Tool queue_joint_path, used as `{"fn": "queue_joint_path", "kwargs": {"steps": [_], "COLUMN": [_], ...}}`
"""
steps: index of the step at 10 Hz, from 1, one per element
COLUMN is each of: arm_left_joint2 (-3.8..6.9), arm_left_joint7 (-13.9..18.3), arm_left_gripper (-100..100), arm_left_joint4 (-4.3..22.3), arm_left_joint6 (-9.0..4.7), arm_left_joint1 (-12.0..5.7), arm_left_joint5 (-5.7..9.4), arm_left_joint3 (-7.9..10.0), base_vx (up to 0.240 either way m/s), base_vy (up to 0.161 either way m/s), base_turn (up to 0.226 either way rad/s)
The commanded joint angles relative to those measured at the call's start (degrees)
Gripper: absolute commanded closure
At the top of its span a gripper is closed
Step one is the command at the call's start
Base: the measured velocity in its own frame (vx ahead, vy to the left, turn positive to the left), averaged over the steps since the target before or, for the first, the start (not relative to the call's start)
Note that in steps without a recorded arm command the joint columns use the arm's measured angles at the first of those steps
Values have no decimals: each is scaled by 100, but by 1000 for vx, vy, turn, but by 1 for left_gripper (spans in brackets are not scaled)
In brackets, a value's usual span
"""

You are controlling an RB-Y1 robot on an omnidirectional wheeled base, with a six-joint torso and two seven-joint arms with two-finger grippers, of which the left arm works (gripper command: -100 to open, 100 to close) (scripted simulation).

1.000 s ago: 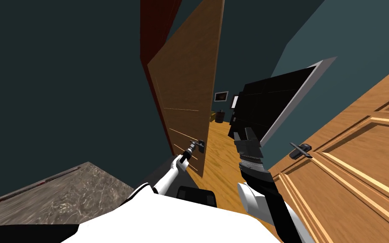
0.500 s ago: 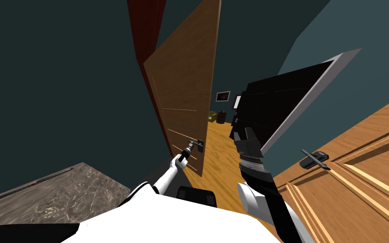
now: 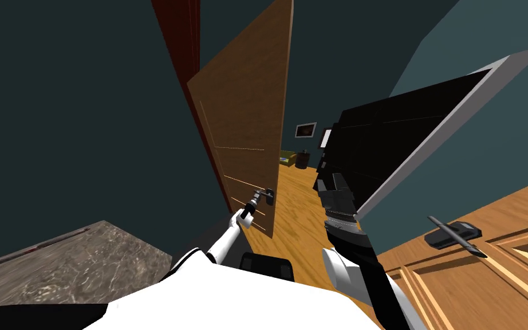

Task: Push the door open

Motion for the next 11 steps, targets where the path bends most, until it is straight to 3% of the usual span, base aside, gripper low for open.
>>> {"fn": "queue_joint_path", "kwargs": {"steps": [1,4,9,11], "arm_left_joint2": [21,-41,-239,-100], "arm_left_joint7": [-45,-106,-216,-222], "arm_left_gripper": [100,100,100,100], "arm_left_joint4": [32,65,124,119], "arm_left_joint6": [-30,-33,-38,-38], "arm_left_joint1": [-34,-50,-77,-73], "arm_left_joint5": [28,65,130,153], "arm_left_joint3": [154,328,643,749], "base_vx": [116,111,105,79], "base_vy": [-153,-142,-161,-40], "base_turn": [75,66,81,51]}}
